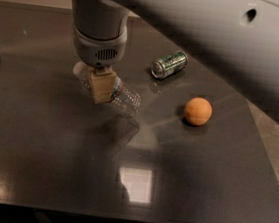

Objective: Knock water bottle over

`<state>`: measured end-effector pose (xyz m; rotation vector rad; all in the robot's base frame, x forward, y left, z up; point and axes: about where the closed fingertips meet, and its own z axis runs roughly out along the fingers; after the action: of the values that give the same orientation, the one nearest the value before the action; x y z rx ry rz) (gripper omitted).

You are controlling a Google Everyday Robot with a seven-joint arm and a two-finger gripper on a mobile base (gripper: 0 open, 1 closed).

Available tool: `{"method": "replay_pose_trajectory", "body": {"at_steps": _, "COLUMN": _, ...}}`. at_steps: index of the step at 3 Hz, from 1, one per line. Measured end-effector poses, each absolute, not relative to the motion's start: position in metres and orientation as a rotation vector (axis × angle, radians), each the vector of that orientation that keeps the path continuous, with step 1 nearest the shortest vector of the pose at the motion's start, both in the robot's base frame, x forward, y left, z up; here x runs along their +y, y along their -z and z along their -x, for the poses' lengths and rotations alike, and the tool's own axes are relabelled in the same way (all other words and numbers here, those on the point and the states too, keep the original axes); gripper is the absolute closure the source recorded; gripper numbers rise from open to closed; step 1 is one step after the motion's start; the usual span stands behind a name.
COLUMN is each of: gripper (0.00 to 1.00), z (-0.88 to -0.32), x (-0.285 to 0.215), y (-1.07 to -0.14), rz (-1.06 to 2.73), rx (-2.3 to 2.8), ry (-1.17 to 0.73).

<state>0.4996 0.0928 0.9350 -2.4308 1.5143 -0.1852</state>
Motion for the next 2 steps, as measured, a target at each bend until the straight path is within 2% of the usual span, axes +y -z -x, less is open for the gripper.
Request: {"method": "replay_pose_trajectory", "body": {"at_steps": 2, "gripper": 0.13, "z": -0.496, "x": 0.096, "y": -0.906, "rz": 2.536, "rx": 1.5, "ry": 0.185}}
